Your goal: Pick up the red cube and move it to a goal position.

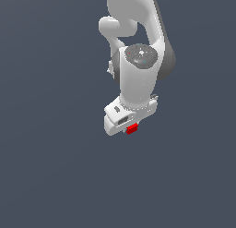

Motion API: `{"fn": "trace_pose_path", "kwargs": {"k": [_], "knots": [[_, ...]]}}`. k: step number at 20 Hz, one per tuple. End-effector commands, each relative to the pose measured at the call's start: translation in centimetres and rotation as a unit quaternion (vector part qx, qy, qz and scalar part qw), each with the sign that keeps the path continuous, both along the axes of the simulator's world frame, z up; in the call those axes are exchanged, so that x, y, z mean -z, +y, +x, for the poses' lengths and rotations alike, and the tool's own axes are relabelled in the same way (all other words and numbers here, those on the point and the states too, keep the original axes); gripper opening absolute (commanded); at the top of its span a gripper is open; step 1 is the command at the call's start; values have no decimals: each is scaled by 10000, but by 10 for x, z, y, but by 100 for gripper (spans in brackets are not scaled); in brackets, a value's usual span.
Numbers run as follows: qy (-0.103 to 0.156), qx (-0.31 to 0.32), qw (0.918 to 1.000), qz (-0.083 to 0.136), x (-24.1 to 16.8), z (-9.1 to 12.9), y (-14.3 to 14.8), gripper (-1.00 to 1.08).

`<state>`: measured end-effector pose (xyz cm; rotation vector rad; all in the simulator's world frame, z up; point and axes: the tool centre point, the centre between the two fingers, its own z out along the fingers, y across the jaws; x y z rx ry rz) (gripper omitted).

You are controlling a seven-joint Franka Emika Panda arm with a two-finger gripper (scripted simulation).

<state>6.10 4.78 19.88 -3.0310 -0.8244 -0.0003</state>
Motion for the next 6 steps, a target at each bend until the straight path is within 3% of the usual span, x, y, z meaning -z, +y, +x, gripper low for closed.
{"fn": "trace_pose_path", "kwargs": {"k": [1, 6], "knots": [[0, 1, 10000, -2, -4, 4, 1, -100], [0, 1, 10000, -2, -7, 7, 2, -100]]}}
